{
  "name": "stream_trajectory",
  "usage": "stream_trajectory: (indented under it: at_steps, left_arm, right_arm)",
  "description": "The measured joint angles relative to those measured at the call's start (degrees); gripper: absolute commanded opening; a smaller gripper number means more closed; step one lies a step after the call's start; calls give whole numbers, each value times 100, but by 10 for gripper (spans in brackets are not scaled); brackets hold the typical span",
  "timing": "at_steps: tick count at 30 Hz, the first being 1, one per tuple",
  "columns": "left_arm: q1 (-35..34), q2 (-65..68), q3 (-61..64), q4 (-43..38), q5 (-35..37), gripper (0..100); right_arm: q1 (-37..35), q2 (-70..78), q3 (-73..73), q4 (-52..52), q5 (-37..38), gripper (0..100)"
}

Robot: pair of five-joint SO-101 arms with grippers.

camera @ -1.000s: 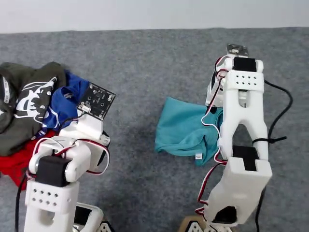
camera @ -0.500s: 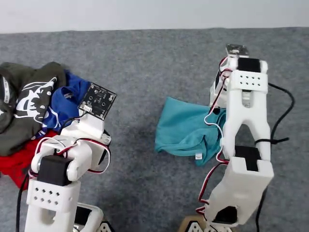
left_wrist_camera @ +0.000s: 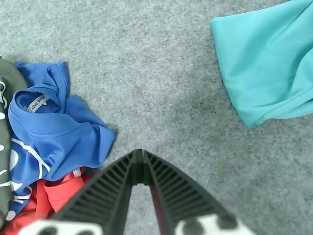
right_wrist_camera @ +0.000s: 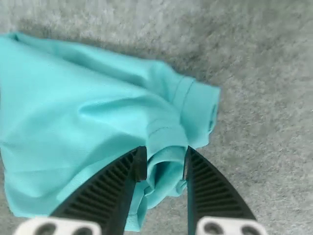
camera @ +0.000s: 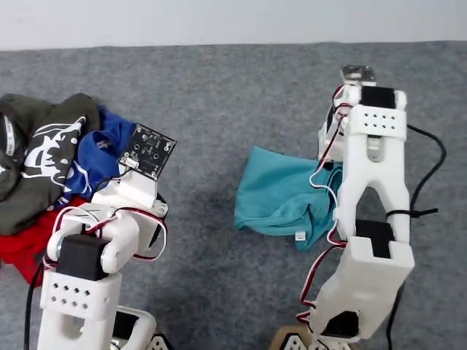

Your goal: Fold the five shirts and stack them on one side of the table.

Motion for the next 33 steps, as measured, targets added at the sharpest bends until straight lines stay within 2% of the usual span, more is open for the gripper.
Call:
stream_trajectory:
  at_steps: [12,18,30,33]
  left_arm:
    - [0,0,0,0,0,5]
    - [0,0,0,0,0,5]
    - [0,0,158,0,0,5]
    - [0,0,158,0,0,5]
  right_arm:
    - [44,229,-114,0,176,149]
    - [-97,721,-114,62,176,211]
    - [-88,800,-114,62,35,87]
    - [-88,809,-167,79,220,20]
